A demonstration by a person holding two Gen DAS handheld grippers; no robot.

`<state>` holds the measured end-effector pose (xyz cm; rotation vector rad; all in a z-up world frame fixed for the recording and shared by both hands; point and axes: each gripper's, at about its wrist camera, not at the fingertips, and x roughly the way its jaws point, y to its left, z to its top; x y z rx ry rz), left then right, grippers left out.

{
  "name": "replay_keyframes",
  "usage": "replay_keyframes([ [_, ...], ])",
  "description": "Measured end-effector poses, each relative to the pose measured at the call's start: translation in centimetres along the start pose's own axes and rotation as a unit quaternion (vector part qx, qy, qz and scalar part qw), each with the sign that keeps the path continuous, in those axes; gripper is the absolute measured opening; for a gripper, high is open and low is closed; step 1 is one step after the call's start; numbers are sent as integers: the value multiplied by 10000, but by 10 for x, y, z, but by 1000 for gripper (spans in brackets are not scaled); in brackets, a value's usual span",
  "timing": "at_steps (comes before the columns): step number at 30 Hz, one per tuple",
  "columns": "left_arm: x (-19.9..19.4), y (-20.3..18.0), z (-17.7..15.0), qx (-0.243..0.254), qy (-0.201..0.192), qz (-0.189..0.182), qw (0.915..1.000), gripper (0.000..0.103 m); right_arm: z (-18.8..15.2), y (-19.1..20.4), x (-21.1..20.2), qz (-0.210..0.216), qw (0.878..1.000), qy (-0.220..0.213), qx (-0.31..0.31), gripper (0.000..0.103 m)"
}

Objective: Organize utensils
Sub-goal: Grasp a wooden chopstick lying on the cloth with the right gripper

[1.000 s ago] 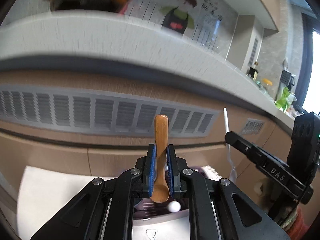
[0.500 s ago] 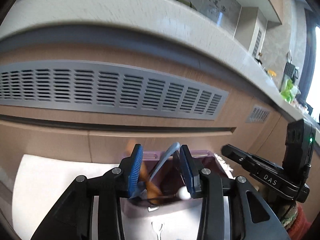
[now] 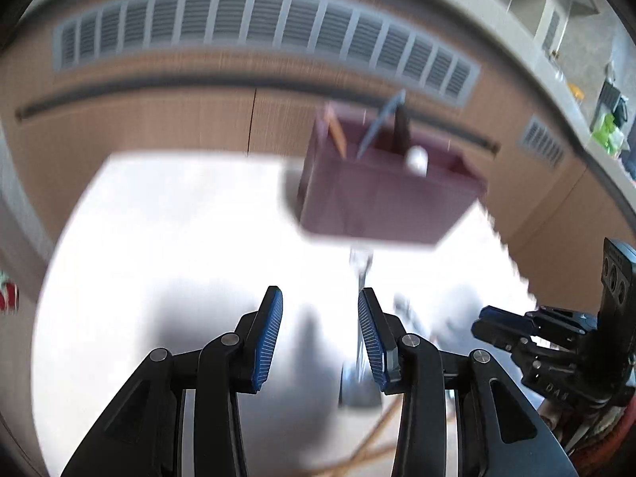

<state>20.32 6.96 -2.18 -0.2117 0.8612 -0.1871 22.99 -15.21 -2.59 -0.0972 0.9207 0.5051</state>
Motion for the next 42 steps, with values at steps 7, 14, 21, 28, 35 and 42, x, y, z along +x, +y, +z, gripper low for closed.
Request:
replay_keyframes([
  [7, -2, 3, -50, 121, 410, -56, 9991, 41, -39, 20, 15, -56, 9990, 412, -193, 17],
  [14, -10, 8, -59, 253, 522, -29, 9983, 41, -39, 31, 6, 516, 9973, 523, -49, 18],
  [21, -22, 30, -39, 38, 235, 371, 9990, 41, -50, 84, 3, 796, 9883, 734, -1075, 18],
  [28, -47, 56, -23, -251, -150, 617, 9977, 41, -22, 140, 22, 1176, 9690, 728, -2049, 18],
  [35, -62, 65, -22, -324, -275, 638, 9971, 41, -25, 156, 39, 1111, 9588, 999, -2418, 14],
  [42, -56, 49, -21, -128, -211, 494, 9985, 41, -11, 97, 23, 827, 9856, 833, -1214, 5],
])
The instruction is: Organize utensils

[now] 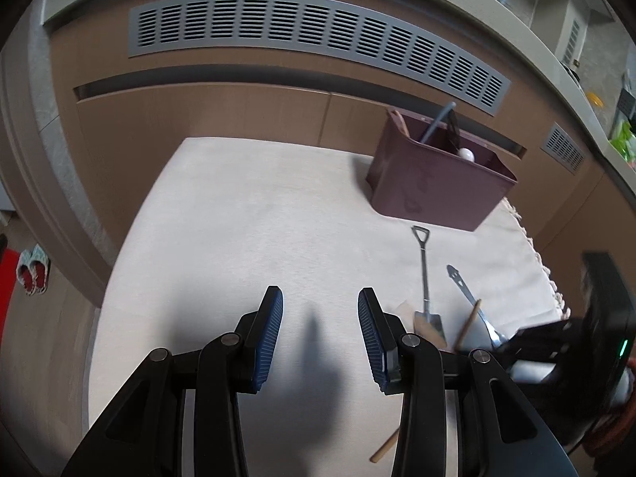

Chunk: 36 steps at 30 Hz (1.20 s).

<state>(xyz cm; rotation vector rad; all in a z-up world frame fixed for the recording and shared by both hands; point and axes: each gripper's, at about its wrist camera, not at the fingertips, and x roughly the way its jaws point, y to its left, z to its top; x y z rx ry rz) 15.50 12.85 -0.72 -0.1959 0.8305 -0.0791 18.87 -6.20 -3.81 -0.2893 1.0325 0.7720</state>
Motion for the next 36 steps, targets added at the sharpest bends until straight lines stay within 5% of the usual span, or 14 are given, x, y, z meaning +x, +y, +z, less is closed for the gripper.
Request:
replay_keyframes([
  [7, 11, -27, -1, 189, -1, -213, 9996, 41, -27, -74, -55, -212, 9879, -568, 1426, 5],
  [14, 42, -80, -26, 549, 246, -507, 9969, 41, -58, -114, -61, -489, 9697, -819, 2250, 5],
  [23, 78, -109, -38, 630, 603, 28, 9962, 41, -72, -116, -63, -532, 9684, -905, 2261, 6],
  [36, 78, -94, -37, 708, 512, 314, 9957, 41, -82, -112, -54, -715, 9687, -751, 2253, 8],
])
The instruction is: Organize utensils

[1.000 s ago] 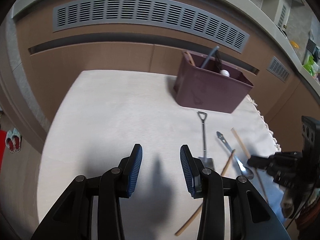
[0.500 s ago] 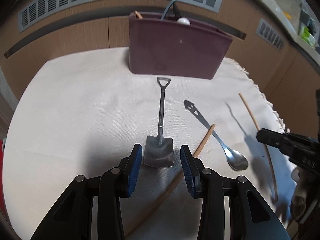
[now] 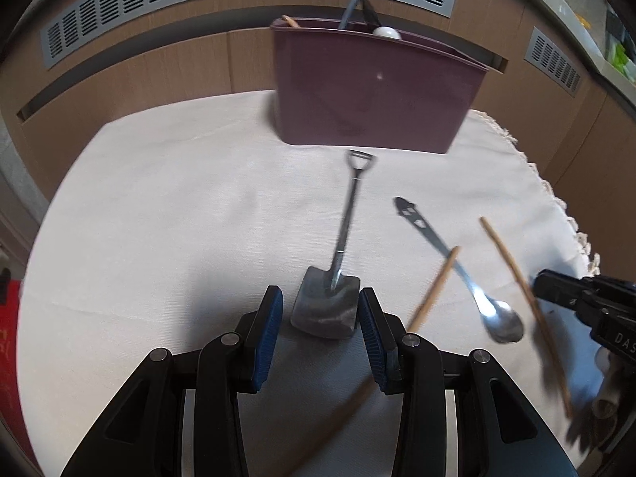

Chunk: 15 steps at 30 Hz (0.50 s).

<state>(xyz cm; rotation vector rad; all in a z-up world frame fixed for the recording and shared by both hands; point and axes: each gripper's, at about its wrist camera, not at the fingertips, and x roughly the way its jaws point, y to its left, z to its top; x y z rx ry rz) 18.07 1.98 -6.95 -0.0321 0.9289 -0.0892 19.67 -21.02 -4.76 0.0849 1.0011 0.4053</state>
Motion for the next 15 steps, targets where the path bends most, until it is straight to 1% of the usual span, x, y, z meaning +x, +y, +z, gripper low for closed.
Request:
replay_keyframes([
  [2, -1, 11, -1, -52, -8, 10, 10000, 41, -1, 4, 1, -152, 9998, -2, -132, 9],
  [4, -3, 18, -2, -74, -27, -63, 9999, 41, -1, 8, 3, -294, 9992, 28, -278, 9],
  [6, -6, 24, -4, -29, -43, -250, 9997, 41, 0, 12, 4, -398, 9983, 18, -420, 10],
  [12, -6, 27, -6, 280, -27, -548, 9981, 41, 12, 26, 18, -641, 9949, 186, -759, 11],
  [15, -3, 26, -1, 485, -4, -525, 9974, 41, 18, 34, 26, -782, 9928, 176, -893, 12],
])
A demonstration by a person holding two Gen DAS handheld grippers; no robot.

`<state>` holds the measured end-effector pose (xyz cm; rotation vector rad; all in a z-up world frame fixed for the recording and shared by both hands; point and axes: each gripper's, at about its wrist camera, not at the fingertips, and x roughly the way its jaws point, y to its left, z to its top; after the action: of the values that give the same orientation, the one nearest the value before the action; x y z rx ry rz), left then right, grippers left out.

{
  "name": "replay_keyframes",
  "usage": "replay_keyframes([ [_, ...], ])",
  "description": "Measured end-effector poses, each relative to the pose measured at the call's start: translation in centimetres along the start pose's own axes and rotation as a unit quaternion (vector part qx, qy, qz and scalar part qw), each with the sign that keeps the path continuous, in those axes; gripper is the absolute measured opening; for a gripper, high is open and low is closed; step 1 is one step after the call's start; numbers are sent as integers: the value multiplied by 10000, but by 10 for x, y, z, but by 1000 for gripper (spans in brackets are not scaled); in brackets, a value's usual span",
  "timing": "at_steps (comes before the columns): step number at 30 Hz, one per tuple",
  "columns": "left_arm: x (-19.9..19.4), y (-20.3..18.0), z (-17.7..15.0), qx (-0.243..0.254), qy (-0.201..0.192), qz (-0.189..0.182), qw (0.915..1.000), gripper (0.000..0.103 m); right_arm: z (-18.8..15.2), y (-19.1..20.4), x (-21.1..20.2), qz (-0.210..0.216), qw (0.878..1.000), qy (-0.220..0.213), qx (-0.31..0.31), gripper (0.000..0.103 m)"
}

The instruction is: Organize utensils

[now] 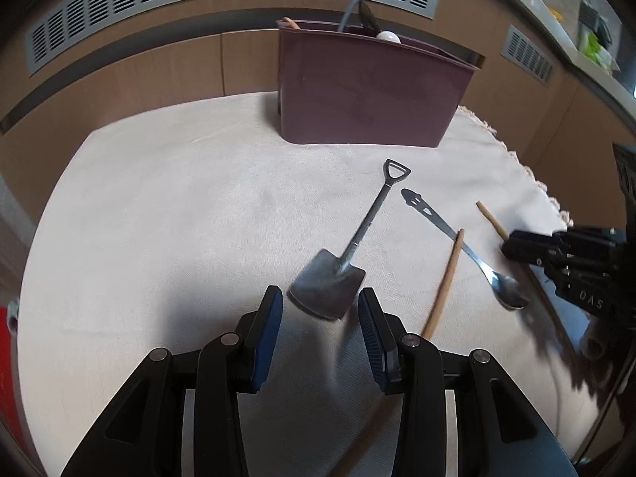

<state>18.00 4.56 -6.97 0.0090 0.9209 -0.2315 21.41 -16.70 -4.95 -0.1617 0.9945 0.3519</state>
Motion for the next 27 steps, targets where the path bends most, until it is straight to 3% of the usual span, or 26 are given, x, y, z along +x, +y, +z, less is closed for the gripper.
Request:
replay_keyframes([
  [7, 7, -5, 6, 352, 33, -17, 9994, 43, 5, -5, 4, 91, 9997, -100, 193, 12],
  [15, 5, -14, 5, 395, 114, -612, 9973, 43, 1, -16, 4, 571, 9956, -117, 727, 25],
  [19, 1, -17, 0, 225, 43, -569, 9981, 43, 7, -11, 5, 540, 9975, 1, 445, 26],
  [21, 1, -15, -1, 88, -11, -564, 9984, 45, 9, -5, 7, 369, 9990, 14, 248, 23],
  [24, 1, -19, -2, 190, -26, -385, 9991, 46, 13, 4, 10, -113, 9999, -11, -43, 7],
  [27, 4, -27, -2, 504, 10, -157, 9986, 46, 14, 3, 5, -69, 10000, -51, 7, 5],
])
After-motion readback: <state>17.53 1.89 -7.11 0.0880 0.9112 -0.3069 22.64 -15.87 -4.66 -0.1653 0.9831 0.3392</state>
